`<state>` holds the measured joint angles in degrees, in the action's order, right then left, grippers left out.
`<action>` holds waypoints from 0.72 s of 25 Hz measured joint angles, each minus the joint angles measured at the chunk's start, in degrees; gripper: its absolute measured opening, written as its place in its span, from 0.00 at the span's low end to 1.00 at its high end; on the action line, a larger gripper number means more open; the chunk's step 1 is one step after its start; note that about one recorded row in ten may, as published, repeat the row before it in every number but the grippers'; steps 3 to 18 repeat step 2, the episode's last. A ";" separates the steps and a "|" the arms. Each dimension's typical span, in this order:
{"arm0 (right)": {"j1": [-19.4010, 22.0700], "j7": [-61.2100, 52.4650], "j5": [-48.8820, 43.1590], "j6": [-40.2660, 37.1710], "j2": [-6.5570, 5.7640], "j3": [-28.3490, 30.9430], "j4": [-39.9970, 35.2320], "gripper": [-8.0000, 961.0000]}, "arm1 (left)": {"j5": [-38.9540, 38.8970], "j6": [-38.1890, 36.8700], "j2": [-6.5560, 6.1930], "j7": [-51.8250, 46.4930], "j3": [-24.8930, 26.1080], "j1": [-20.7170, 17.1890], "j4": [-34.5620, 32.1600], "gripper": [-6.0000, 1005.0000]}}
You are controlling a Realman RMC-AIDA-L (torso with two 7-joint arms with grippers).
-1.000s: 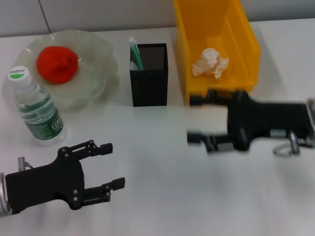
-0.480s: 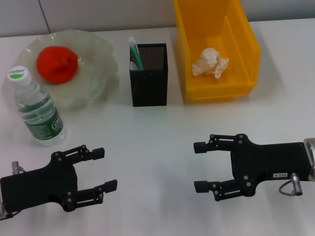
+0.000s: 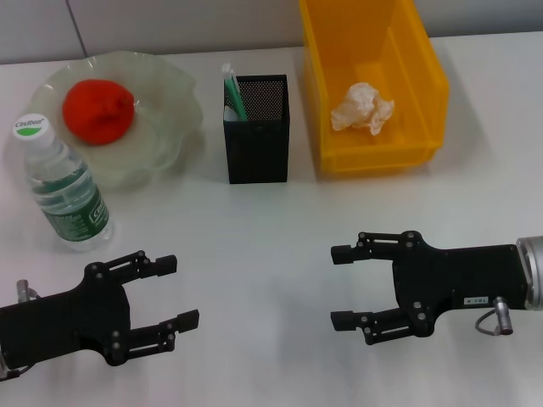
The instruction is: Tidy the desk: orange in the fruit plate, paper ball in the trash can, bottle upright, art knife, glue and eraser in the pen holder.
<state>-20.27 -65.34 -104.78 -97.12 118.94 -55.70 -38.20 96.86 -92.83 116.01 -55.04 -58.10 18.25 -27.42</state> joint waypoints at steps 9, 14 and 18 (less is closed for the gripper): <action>-0.18 0.03 -0.04 0.18 -0.02 -0.01 0.24 0.87 | 0.00 -0.01 0.04 -0.02 0.00 -0.07 0.00 0.78; -0.18 0.03 -0.04 0.18 -0.02 -0.01 0.24 0.87 | 0.00 -0.01 0.04 -0.02 0.00 -0.07 0.00 0.78; -0.18 0.03 -0.04 0.18 -0.02 -0.01 0.24 0.87 | 0.00 -0.01 0.04 -0.02 0.00 -0.07 0.00 0.78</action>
